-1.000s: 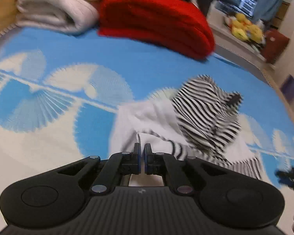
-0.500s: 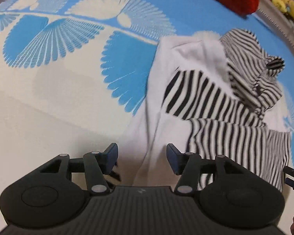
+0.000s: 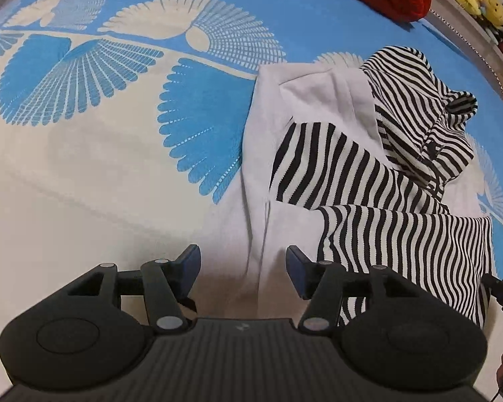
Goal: Fold small clothes
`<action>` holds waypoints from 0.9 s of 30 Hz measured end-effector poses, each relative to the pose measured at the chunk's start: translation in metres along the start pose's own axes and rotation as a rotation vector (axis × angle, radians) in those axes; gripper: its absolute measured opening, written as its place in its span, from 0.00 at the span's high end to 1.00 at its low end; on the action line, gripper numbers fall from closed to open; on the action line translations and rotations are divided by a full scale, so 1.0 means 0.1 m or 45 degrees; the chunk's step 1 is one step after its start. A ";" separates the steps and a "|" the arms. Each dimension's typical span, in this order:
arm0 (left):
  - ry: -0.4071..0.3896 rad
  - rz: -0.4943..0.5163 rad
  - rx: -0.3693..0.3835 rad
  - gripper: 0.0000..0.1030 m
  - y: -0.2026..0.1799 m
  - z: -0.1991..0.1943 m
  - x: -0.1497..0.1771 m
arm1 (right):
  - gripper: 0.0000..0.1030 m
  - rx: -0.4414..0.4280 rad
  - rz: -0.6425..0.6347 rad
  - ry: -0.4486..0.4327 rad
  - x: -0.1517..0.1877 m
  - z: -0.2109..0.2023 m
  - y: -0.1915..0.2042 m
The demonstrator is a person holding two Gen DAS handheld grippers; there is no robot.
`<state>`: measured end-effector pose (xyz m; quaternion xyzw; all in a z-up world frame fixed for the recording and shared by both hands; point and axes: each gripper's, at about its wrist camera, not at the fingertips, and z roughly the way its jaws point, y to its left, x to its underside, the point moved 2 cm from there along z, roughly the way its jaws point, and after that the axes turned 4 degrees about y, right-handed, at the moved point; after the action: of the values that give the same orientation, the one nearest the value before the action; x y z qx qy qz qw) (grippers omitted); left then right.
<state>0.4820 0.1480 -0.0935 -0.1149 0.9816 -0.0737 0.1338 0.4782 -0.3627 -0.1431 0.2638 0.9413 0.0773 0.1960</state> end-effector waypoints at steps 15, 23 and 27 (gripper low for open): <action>-0.042 0.101 0.019 0.40 0.18 -0.52 0.36 | 0.65 0.038 -0.054 0.028 0.53 -0.82 -0.43; -0.045 0.200 0.027 0.27 0.17 -1.10 1.27 | 0.46 -0.004 -0.157 0.022 1.27 -1.68 -0.77; -0.036 0.238 -0.022 0.17 0.17 -1.12 1.88 | 0.43 -0.010 -0.129 0.029 1.70 -1.74 -0.96</action>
<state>0.2713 0.1310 -0.0362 -0.0250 0.9866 -0.0508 0.1530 0.2290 -0.3625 -0.0643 0.2141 0.9553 0.0739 0.1898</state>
